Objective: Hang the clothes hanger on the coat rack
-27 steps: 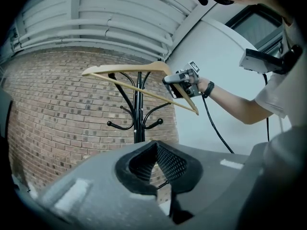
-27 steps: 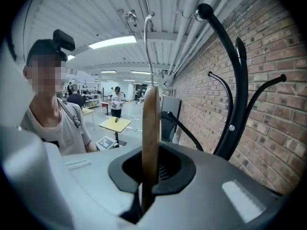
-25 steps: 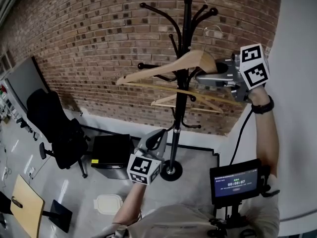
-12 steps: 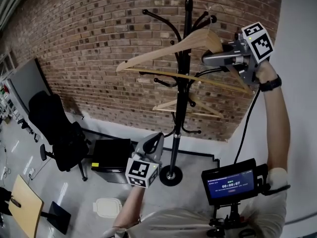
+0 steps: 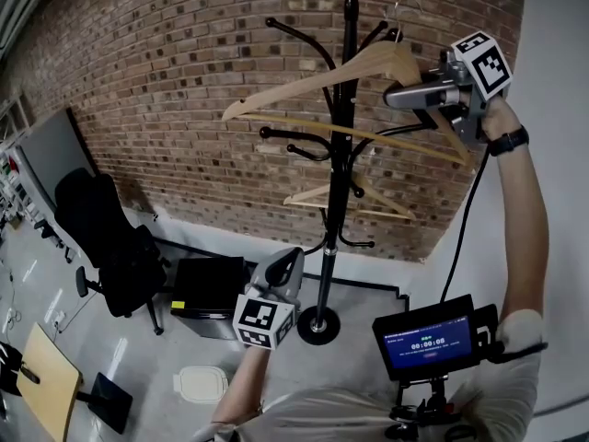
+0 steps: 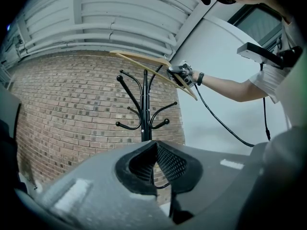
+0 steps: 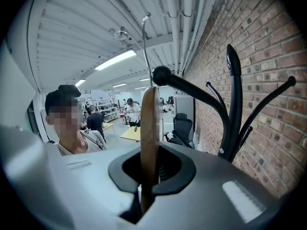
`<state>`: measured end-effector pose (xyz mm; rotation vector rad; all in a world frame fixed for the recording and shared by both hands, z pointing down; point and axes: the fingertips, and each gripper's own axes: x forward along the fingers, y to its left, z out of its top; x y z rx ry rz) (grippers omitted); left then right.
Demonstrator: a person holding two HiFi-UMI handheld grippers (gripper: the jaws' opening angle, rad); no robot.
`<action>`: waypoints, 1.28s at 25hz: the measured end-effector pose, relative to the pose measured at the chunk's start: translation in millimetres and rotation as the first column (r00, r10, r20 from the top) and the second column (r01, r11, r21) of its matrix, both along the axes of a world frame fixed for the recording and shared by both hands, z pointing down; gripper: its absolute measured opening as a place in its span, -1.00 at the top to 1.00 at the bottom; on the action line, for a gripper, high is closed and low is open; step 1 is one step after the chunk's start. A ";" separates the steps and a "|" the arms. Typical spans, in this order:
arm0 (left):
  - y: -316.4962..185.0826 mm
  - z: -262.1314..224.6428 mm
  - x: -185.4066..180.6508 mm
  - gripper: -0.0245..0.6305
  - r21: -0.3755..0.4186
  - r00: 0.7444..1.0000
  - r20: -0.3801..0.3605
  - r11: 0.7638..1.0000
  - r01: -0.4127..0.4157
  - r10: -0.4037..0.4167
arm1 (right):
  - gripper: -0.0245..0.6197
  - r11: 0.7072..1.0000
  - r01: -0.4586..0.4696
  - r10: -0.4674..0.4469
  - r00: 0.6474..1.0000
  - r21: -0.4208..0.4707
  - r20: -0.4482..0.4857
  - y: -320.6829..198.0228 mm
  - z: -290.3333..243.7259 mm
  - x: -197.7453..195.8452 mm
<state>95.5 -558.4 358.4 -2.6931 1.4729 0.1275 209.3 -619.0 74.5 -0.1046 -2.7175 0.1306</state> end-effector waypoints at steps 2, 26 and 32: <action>-0.4 0.4 1.0 0.92 -0.005 1.000 -0.001 1.000 0.001 -0.001 | 0.91 1.000 0.006 -0.006 1.000 -0.012 -0.003 -1.9 2.6 1.4; 21.0 18.7 -4.4 0.92 -0.056 0.999 -0.024 0.998 0.024 -0.026 | 0.90 0.994 -0.081 0.082 0.996 0.077 -0.017 -30.0 69.1 -17.4; 27.0 23.7 -3.7 0.92 -0.064 0.999 -0.027 0.998 0.025 -0.027 | -0.21 0.966 -0.145 0.146 0.989 0.213 0.010 -35.5 68.3 -13.3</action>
